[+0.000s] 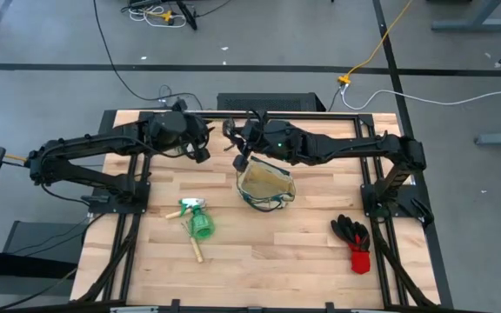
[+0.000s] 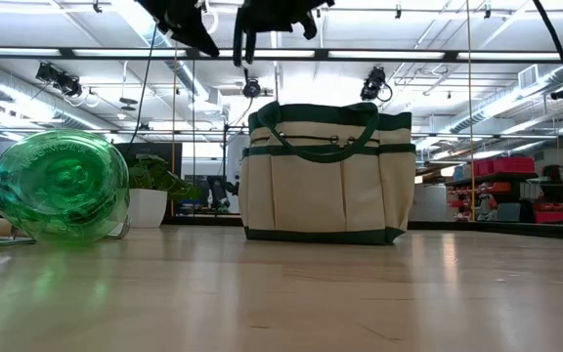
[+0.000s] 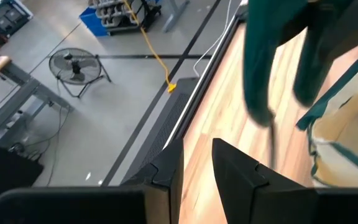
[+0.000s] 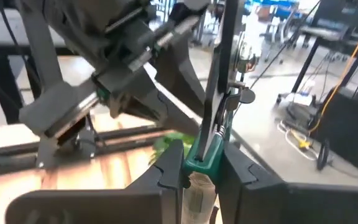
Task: Pick & Place Garden tools in Gardening bag
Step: Put the green shear scissors into the white gardening bag
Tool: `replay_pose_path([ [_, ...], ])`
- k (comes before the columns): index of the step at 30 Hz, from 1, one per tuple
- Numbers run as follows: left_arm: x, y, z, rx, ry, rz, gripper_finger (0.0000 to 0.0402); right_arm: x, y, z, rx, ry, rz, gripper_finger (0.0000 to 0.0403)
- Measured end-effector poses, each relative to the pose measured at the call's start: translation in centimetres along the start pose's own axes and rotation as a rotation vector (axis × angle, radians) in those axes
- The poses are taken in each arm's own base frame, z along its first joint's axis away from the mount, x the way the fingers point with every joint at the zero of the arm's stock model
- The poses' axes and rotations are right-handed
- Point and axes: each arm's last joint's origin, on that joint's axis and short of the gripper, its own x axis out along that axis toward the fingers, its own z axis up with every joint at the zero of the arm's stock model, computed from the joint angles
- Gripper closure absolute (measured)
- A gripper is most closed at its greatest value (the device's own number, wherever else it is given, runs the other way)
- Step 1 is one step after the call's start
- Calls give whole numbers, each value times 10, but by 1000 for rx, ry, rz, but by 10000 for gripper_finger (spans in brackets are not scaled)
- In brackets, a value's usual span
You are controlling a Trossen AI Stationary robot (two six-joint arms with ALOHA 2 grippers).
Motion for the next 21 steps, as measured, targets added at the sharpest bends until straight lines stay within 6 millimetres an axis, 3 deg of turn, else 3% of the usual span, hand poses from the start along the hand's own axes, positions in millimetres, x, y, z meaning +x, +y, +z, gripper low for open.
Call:
replay_pose_path([
  [11, 0, 0, -4, 15, 41, 6, 310, -12, -5, -8, 12, 154, -8, 352],
  [21, 0, 0, -4, 14, 43, 3, 310, -51, -7, 7, 59, 222, 66, 352],
])
